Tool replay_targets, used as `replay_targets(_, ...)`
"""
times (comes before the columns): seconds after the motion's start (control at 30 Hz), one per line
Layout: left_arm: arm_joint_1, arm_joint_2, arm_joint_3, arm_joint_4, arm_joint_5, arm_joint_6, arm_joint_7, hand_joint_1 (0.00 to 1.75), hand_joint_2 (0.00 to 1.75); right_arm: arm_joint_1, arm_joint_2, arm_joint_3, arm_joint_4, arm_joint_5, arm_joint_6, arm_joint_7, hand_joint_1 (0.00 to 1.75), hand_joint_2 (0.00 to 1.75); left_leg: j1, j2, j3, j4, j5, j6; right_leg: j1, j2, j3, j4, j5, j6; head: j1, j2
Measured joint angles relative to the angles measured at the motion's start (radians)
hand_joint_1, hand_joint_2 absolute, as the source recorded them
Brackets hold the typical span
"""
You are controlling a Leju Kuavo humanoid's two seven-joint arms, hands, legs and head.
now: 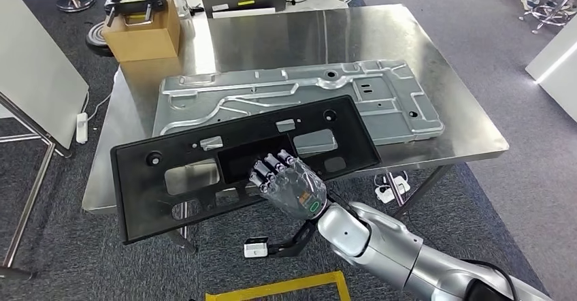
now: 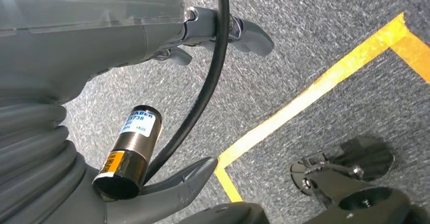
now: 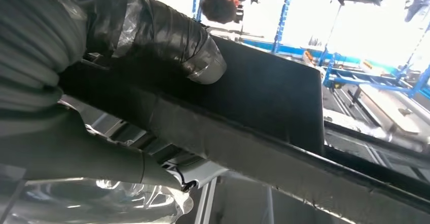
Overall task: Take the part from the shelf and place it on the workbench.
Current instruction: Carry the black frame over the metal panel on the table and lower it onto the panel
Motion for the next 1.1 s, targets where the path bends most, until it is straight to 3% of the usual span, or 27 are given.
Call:
replay_targets(0.07,0.0,0.0,0.0,0.0,-0.002,0.0,0.0,0.0,1.75,0.007,-0.001,-0.001,0.002,0.0,0.0,0.0,1.75,1.75,0.001,-0.004,0.0,0.001,-0.002,-0.001,-0.003,0.007,-0.067,0.12,-0.04,0.003,0.0,0.0)
replay_targets(0.1,0.0,-0.001,0.0,0.0,-0.002,0.0,0.0,0.0,1.75,0.01,-0.001,-0.001,0.004,0.0,0.0,0.0,1.75,1.75,0.002,-0.007,0.0,0.003,-0.004,-0.004,-0.005,0.007,-0.084,0.14,-0.034,0.005,0.0,0.0)
replay_targets(0.13,0.001,-0.001,0.0,0.0,-0.002,0.0,0.0,0.0,1.75,0.013,-0.001,-0.001,0.005,0.0,0.0,0.0,1.75,1.75,0.003,-0.011,0.001,0.007,-0.006,-0.008,-0.008,0.007,-0.08,0.12,-0.008,0.007,0.0,0.0)
replay_targets(0.2,0.001,-0.002,0.0,0.0,-0.002,0.0,0.0,0.0,1.75,0.014,-0.001,-0.001,0.006,0.0,0.0,0.0,1.75,1.75,0.009,-0.018,0.001,0.02,-0.016,-0.021,-0.015,0.009,-0.028,-0.004,0.065,0.01,0.0,0.0)
replay_targets(0.27,0.0,-0.002,0.0,0.0,-0.002,0.0,0.0,0.0,1.75,0.015,-0.001,-0.002,0.006,0.0,0.0,0.0,1.75,1.75,0.01,-0.024,-0.004,0.035,-0.026,-0.037,-0.014,0.015,0.011,-0.093,0.096,0.006,0.001,0.0)
replay_targets(0.43,0.001,-0.001,0.0,0.0,-0.007,0.001,-0.002,0.0,1.75,0.015,0.0,-0.004,0.005,0.0,0.0,0.0,1.75,1.75,0.012,-0.023,-0.016,0.057,-0.044,-0.066,-0.01,0.015,0.016,-0.104,0.094,-0.03,0.001,0.0)
replay_targets(0.5,-0.001,-0.002,0.0,0.0,-0.008,0.001,-0.004,0.0,1.75,0.015,0.0,-0.005,0.005,0.0,0.0,0.0,1.75,1.75,0.013,-0.015,-0.061,0.151,-0.091,-0.073,-0.009,0.012,0.021,-0.107,0.093,-0.041,0.001,0.0)
replay_targets(0.57,0.0,-0.002,0.0,0.0,-0.008,0.001,-0.004,0.0,1.75,0.017,0.0,-0.006,0.006,0.0,0.0,-0.001,1.75,1.75,0.013,-0.011,-0.134,0.282,-0.136,-0.075,-0.004,0.01,0.024,-0.106,0.089,-0.047,0.001,0.0)
replay_targets(0.6,0.001,-0.002,0.0,0.0,-0.008,0.001,-0.004,0.0,1.75,0.018,0.0,-0.006,0.006,0.0,0.0,-0.002,1.75,1.75,0.012,-0.011,-0.158,0.317,-0.136,-0.073,-0.001,0.01,0.026,-0.106,0.086,-0.049,0.001,0.0)
replay_targets(0.63,0.003,-0.002,0.0,0.0,-0.008,0.001,-0.004,0.0,1.75,0.019,0.0,-0.006,0.006,0.0,0.0,-0.003,1.75,1.75,0.012,-0.011,-0.163,0.314,-0.118,-0.069,0.003,0.01,0.03,-0.106,0.083,-0.051,0.001,0.0)
replay_targets(0.7,0.003,-0.002,0.0,0.0,-0.009,0.001,-0.004,0.0,1.75,0.019,0.0,-0.006,0.006,0.0,0.0,-0.004,1.75,1.75,0.007,-0.011,-0.118,0.199,-0.04,-0.054,0.007,0.01,0.041,-0.106,0.076,-0.052,0.001,0.0)
replay_targets(0.77,0.002,-0.001,0.0,0.0,-0.01,0.0,-0.004,0.0,1.75,0.019,0.002,-0.006,0.007,0.0,0.0,-0.004,1.75,1.75,-0.002,-0.008,-0.063,0.081,0.004,-0.038,0.01,0.01,0.049,-0.107,0.069,-0.047,0.001,0.0)
replay_targets(0.83,0.0,0.0,0.0,0.0,-0.011,0.0,-0.004,0.0,1.75,0.018,0.003,-0.006,0.008,0.0,0.0,-0.005,1.75,1.75,-0.009,-0.007,-0.046,0.046,0.001,-0.03,0.01,0.009,0.049,-0.11,0.066,-0.038,0.001,0.0)
replay_targets(0.93,0.002,-0.001,0.0,0.0,-0.013,-0.001,-0.003,0.0,1.75,0.017,0.005,-0.006,0.008,0.0,0.0,-0.005,1.75,1.75,-0.004,-0.009,-0.03,0.022,0.004,-0.021,0.009,0.008,0.05,-0.102,0.055,-0.02,0.001,0.0)
replay_targets(1.0,0.001,-0.001,0.0,0.0,-0.014,-0.002,-0.002,0.0,1.75,0.014,0.005,-0.006,0.008,0.0,0.0,-0.003,1.75,1.75,0.002,-0.009,-0.017,0.01,0.005,-0.014,0.008,0.01,0.01,-0.022,0.017,-0.012,0.002,0.0)
replay_targets(1.07,-0.001,-0.002,0.0,0.0,-0.015,-0.003,-0.002,0.0,1.75,0.015,0.005,-0.006,0.011,0.0,0.0,-0.002,1.75,1.75,0.002,-0.01,-0.013,0.009,0.0,-0.01,0.006,0.011,-0.069,0.108,-0.029,-0.006,0.002,0.0)
replay_targets(1.1,0.0,-0.002,0.0,0.0,-0.016,-0.003,-0.003,0.0,1.75,0.017,0.005,-0.006,0.014,0.0,0.0,-0.002,1.75,1.75,0.001,-0.011,-0.011,0.01,-0.004,-0.01,0.005,0.011,-0.1,0.15,-0.033,-0.003,0.002,0.0)
